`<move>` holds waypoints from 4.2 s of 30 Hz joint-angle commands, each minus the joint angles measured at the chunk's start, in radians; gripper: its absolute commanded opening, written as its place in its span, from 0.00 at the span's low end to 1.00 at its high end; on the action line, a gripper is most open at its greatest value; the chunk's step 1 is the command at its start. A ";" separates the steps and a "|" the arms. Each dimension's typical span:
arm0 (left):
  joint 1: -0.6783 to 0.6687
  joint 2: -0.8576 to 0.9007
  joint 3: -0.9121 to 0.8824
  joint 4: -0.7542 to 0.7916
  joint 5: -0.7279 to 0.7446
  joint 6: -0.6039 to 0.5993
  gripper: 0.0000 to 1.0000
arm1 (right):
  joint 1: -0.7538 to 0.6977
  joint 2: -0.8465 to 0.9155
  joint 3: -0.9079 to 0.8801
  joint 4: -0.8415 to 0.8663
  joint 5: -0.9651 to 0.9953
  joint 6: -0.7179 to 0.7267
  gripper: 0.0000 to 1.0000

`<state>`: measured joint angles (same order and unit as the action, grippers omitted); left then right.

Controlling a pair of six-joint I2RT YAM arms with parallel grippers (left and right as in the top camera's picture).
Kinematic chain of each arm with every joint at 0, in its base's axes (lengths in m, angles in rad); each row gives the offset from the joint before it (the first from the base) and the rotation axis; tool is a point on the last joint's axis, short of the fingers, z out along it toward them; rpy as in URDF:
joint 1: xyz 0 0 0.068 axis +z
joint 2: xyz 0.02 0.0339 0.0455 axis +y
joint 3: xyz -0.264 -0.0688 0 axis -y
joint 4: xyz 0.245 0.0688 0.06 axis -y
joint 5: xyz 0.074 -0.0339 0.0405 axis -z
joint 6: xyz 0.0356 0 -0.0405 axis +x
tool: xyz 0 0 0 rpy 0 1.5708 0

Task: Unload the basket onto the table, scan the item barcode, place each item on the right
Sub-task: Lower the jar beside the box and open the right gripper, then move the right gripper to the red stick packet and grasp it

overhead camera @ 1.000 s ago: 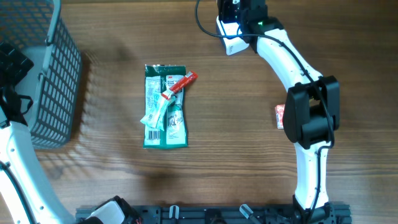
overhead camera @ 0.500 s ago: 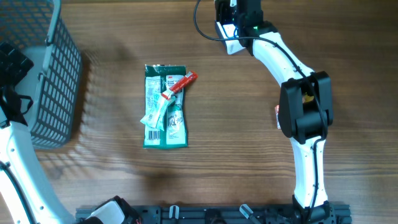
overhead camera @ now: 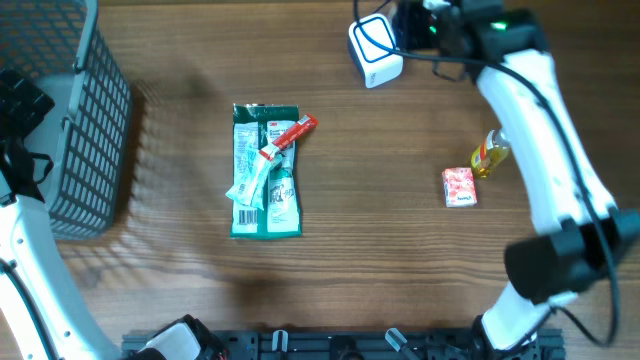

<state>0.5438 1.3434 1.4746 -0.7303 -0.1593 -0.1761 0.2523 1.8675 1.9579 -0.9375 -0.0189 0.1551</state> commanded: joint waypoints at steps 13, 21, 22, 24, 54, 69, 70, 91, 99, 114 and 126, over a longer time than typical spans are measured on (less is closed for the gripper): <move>0.004 -0.002 0.006 0.003 0.005 0.019 1.00 | 0.005 0.027 -0.536 -0.133 -0.139 0.109 0.32; 0.004 -0.002 0.006 0.003 0.005 0.019 1.00 | 0.005 0.027 -0.608 -0.050 -0.071 0.081 0.66; 0.004 -0.002 0.006 0.003 0.005 0.019 1.00 | 0.005 0.027 -0.608 -0.053 -0.068 0.080 0.69; 0.004 -0.002 0.006 0.003 0.005 0.019 1.00 | 0.005 0.027 -0.608 -0.059 -0.063 0.080 0.69; 0.004 -0.002 0.006 0.003 0.005 0.019 1.00 | 0.297 -0.006 -0.537 0.072 0.063 0.216 0.12; 0.004 -0.002 0.006 0.003 0.005 0.019 1.00 | 0.192 -0.006 -0.716 0.086 0.344 0.213 0.06; 0.004 -0.002 0.006 0.003 0.005 0.019 1.00 | 0.185 -0.006 -0.716 0.085 0.343 0.214 0.06; 0.004 -0.002 0.006 0.003 0.005 0.019 1.00 | 0.283 0.024 -0.573 0.606 -0.340 0.837 0.94; 0.004 -0.002 0.006 0.003 0.005 0.019 1.00 | 0.402 0.124 -0.573 0.662 -0.164 1.138 0.68; 0.004 -0.002 0.006 0.003 0.005 0.019 1.00 | 0.417 0.250 -0.573 0.760 -0.162 1.242 0.49; 0.004 -0.002 0.006 0.003 0.005 0.019 1.00 | 0.421 0.280 -0.573 0.788 -0.153 1.243 0.33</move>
<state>0.5438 1.3434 1.4746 -0.7300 -0.1593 -0.1761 0.6662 2.1262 1.3956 -0.1547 -0.1963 1.3914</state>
